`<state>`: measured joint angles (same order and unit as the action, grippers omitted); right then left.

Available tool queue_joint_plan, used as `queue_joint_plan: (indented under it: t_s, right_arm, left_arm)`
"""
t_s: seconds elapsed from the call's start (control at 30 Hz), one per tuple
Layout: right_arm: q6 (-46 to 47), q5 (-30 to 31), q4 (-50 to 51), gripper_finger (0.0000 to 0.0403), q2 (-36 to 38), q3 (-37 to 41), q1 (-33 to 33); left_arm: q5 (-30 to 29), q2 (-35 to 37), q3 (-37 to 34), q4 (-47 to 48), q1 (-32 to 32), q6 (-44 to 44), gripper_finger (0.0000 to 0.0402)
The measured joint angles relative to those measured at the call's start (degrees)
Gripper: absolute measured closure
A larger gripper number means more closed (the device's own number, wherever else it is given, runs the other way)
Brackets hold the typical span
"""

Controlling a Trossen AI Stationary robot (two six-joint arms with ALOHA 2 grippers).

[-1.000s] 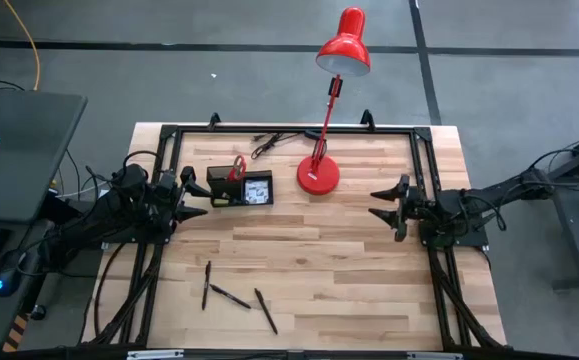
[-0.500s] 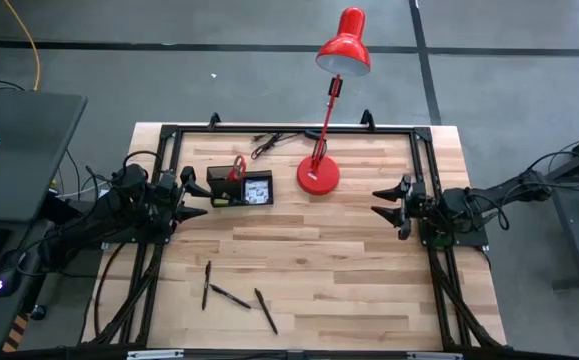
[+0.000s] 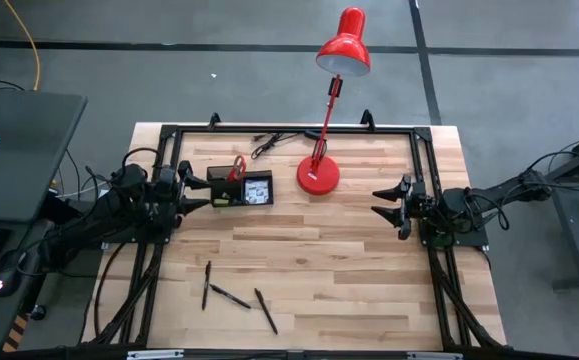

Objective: Pick and place office supplies into organizer
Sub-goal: Put the black pen into the black desk organizer

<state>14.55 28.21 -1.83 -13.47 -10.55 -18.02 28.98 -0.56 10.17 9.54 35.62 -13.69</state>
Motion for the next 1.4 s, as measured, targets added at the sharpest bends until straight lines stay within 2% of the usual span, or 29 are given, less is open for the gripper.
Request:
queue_joint_plan:
  t_s: [0.13, 0.3, 0.37, 0.53, 0.73, 0.83, 1.0, 1.1, 1.23, 1.4]
  right_arm:
    - [0.0, 0.0, 0.0, 0.0185, 0.0, 0.0, 0.0]
    - [0.0, 0.0, 0.0, 0.0185, 0.0, 0.0, 0.0]
    - [0.0, 0.0, 0.0, 0.0186, 0.0, 0.0, 0.0]
    - [0.0, -0.1, 0.0, 0.0187, 0.0, 0.0, 0.0]
    - [0.0, -0.2, 0.3, 0.0187, 0.0, 0.0, 0.0]
    - [0.0, -0.2, 0.4, 0.0187, 0.0, 0.0, 0.0]
    - [0.0, -0.2, 0.5, 0.0187, 0.0, 0.0, 0.0]
    - [0.0, -0.2, 0.5, 0.0187, 0.0, 0.0, 0.0]
    - [0.0, -0.1, 0.8, 0.0187, 0.0, 0.0, 0.0]
    - [0.0, 0.0, 0.9, 0.0187, 0.0, 0.0, 0.0]
  left_arm:
    - [0.0, 0.0, 0.0, 0.9, 0.0, -0.5, 0.0163]
    - [-6.1, -0.6, -1.2, 4.2, -1.3, -5.9, 0.0163]
    - [-7.9, -0.9, -2.9, 5.3, -3.2, -6.1, 0.0163]
    - [-13.9, -0.8, -6.1, -0.3, -11.7, -9.2, 0.0163]
    - [-37.9, -1.9, -5.8, 0.5, -30.9, -11.9, 0.0163]
    - [-53.6, -4.9, -5.3, 0.9, -42.5, -13.1, 0.0163]
    - [-76.1, -14.2, -3.6, 0.8, -60.3, -20.8, 0.0163]
    - [-86.0, -22.6, -2.2, 0.3, -69.2, -27.5, 0.0163]
    - [-93.6, -37.7, 1.9, -2.5, -77.3, -34.8, 0.0163]
    - [-96.3, -55.3, 12.3, 1.5, -82.3, -39.6, 0.0167]
